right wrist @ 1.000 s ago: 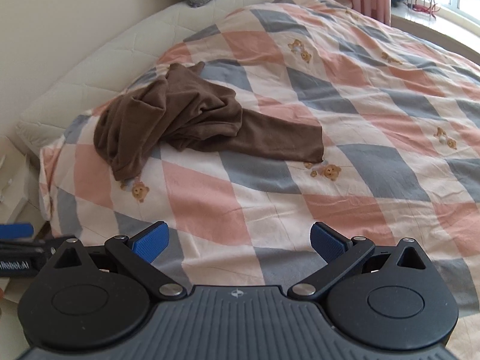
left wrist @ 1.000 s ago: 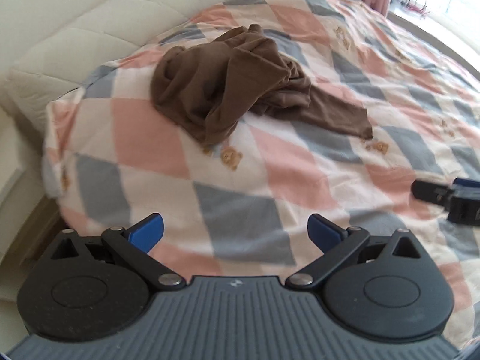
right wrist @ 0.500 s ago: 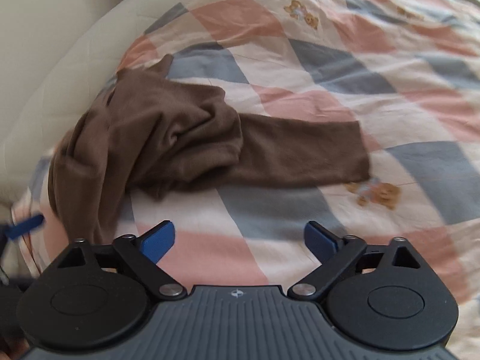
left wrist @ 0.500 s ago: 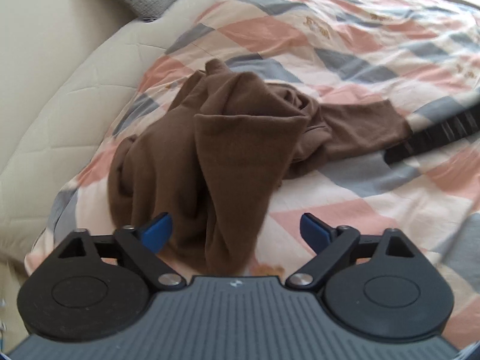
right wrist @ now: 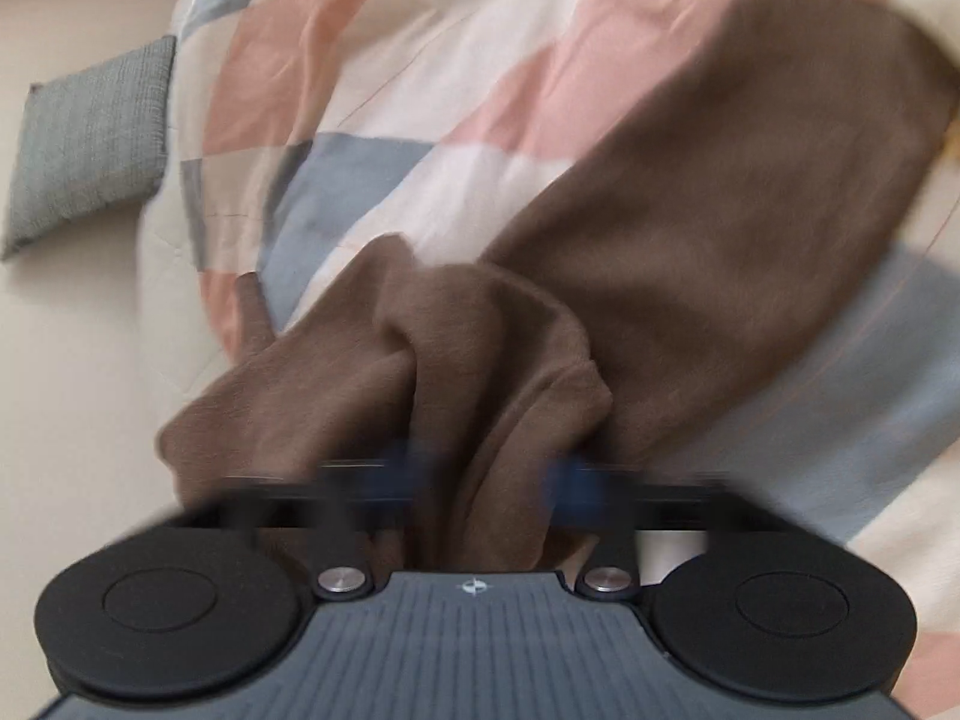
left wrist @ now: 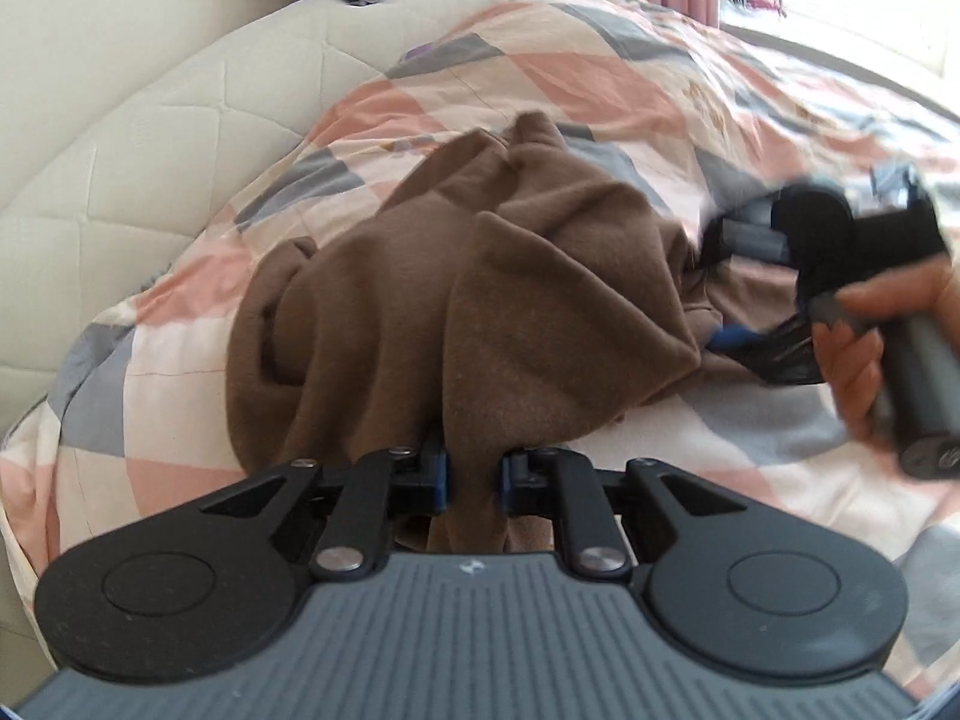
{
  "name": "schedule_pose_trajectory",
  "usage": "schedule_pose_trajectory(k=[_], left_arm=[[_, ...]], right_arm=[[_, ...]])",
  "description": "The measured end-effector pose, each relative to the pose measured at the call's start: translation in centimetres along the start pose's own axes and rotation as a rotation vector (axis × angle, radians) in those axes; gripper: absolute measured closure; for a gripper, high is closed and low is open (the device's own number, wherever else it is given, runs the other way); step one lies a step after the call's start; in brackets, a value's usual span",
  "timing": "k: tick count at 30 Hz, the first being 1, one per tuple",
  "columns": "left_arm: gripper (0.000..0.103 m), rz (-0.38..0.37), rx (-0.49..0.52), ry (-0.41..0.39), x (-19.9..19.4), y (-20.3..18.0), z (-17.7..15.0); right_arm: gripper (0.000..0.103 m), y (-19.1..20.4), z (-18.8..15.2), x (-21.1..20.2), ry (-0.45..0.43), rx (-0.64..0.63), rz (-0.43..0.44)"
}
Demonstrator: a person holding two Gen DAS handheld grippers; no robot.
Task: Fold clothes
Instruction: 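Grasp the brown sweater with the left gripper while the right gripper grasps another part, then lift the sweater with both grippers and shake it out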
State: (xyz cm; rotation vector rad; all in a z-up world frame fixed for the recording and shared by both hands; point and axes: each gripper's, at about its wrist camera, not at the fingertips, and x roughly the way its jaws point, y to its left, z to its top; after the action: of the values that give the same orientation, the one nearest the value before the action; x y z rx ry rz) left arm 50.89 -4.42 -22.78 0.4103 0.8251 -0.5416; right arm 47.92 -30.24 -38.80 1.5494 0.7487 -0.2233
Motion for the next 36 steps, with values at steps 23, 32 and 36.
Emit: schedule_pose_trajectory(k=[23, 32, 36], left_arm=[[0.092, -0.412, -0.019, -0.611, -31.0, -5.2, 12.6], [0.082, -0.636, 0.020, -0.342, -34.4, -19.4, 2.3], [0.083, -0.555, 0.004, 0.049, -27.8, -24.1, -8.4]], right_arm=[[0.092, 16.7, -9.4, -51.4, -0.741, -0.962, 0.227], [0.079, 5.7, -13.8, -66.0, -0.657, -0.875, -0.182], [0.077, -8.3, -17.0, -65.5, -0.366, -0.631, -0.461]])
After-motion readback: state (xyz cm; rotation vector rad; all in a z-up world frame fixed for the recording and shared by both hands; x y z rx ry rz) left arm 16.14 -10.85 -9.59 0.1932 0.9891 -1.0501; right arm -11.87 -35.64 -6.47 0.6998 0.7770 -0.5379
